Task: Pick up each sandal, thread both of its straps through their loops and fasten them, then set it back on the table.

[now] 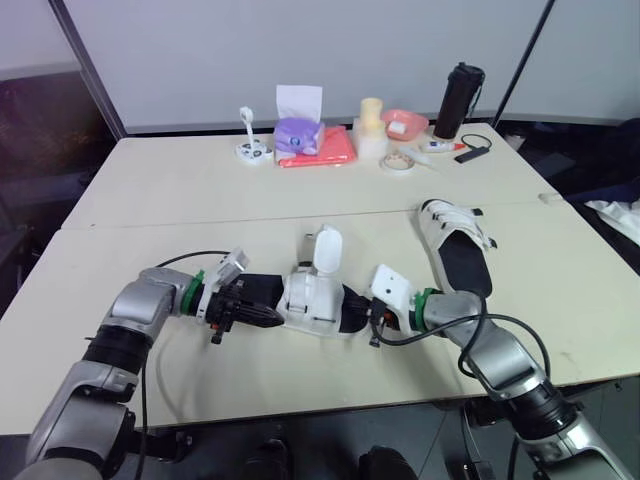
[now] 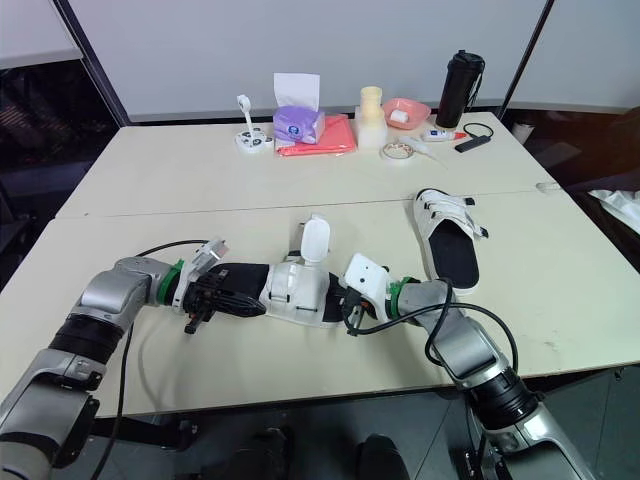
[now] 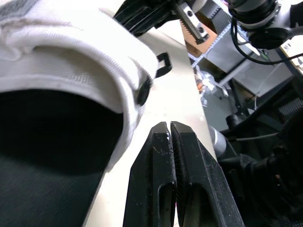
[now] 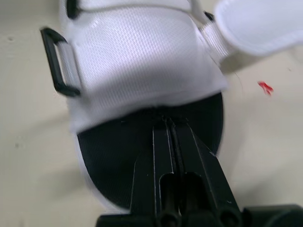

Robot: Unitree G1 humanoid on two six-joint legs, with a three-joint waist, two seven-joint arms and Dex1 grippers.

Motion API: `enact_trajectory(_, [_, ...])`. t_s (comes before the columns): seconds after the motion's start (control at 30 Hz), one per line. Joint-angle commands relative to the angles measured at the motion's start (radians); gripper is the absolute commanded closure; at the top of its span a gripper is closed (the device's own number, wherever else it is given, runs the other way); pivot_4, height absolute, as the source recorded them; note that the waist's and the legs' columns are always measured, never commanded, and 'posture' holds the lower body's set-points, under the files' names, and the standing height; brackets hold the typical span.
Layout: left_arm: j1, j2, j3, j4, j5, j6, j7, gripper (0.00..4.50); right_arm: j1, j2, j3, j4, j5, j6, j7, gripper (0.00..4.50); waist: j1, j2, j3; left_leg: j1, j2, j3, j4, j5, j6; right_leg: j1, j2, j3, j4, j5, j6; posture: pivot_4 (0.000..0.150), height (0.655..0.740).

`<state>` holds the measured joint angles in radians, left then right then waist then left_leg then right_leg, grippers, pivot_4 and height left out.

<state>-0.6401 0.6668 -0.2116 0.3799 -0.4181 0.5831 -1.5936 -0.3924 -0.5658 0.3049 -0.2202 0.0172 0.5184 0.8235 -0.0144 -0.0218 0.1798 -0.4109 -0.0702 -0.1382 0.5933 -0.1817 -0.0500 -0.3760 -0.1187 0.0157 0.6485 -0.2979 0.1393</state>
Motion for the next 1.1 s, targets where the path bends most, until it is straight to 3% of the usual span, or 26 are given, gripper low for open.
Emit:
enact_trajectory(0.03, [-0.022, 0.059, -0.016, 0.007, -0.054, -0.030, 0.039, 4.44, 0.017, -0.016, -0.014, -0.041, 0.011, 0.026, 0.007, 4.50, -0.002, 0.000, 0.001, 0.000, 0.001, -0.001, -0.001, 0.000, 0.000, -0.001, 0.000, 0.000, 0.000, 0.000, 0.000, 0.150, 0.7400])
enact_trajectory(0.1, [-0.038, 0.055, -0.003, 0.055, -0.011, -0.057, -0.011, 4.44, 0.022, -0.018, -0.015, -0.053, 0.016, 0.035, 0.010, 4.50, -0.001, 0.001, 0.001, 0.000, 0.000, 0.000, -0.001, 0.000, 0.000, -0.001, 0.000, 0.001, 0.000, 0.000, 0.000, 0.150, 0.7400])
enact_trajectory(0.57, [-0.099, -0.109, 0.016, 0.248, 0.107, -0.265, 0.095, 4.44, 0.050, -0.009, 0.002, -0.096, 0.026, 0.073, 0.014, 4.50, -0.002, 0.001, 0.001, -0.002, 0.000, 0.001, -0.001, 0.000, 0.000, -0.002, 0.000, 0.000, -0.001, 0.000, 0.000, 0.150, 0.7400])
enact_trajectory(1.1, [-0.052, -0.103, 0.002, 0.087, 0.083, -0.082, -0.020, 4.44, 0.037, 0.003, 0.006, -0.062, 0.047, 0.053, 0.029, 4.50, -0.003, 0.001, 0.002, -0.002, 0.000, 0.002, -0.001, 0.000, 0.000, -0.002, 0.000, 0.000, -0.001, 0.000, 0.000, 0.150, 0.7400])
